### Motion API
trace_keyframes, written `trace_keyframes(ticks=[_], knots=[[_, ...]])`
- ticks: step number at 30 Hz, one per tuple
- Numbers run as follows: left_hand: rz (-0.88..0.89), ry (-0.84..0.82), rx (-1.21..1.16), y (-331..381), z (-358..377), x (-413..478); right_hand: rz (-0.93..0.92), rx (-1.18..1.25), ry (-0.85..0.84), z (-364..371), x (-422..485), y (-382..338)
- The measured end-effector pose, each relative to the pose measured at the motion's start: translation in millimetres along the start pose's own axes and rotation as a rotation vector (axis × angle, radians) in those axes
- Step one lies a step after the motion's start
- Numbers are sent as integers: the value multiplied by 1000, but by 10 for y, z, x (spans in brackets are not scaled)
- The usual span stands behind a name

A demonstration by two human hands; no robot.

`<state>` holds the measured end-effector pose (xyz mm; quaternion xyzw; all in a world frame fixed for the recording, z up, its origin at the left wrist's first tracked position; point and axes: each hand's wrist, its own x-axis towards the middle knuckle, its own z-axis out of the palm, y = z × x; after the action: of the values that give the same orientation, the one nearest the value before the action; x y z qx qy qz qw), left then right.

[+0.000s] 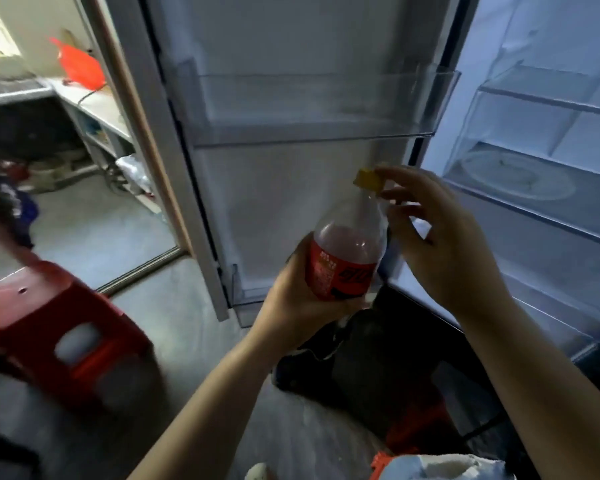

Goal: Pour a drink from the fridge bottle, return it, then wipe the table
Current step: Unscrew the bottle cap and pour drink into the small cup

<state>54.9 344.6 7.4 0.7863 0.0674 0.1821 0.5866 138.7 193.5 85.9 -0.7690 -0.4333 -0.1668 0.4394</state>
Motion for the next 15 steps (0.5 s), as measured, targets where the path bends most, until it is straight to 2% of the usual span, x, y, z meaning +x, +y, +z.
trace_keyframes(ticks=[7, 15], knots=[[-87, 259, 57, -223, -863, -626, -107, 172, -180, 825, 238, -467], [-134, 612, 192, -388, -1873, -1553, -252, 343, -410, 1808, 307, -1446]])
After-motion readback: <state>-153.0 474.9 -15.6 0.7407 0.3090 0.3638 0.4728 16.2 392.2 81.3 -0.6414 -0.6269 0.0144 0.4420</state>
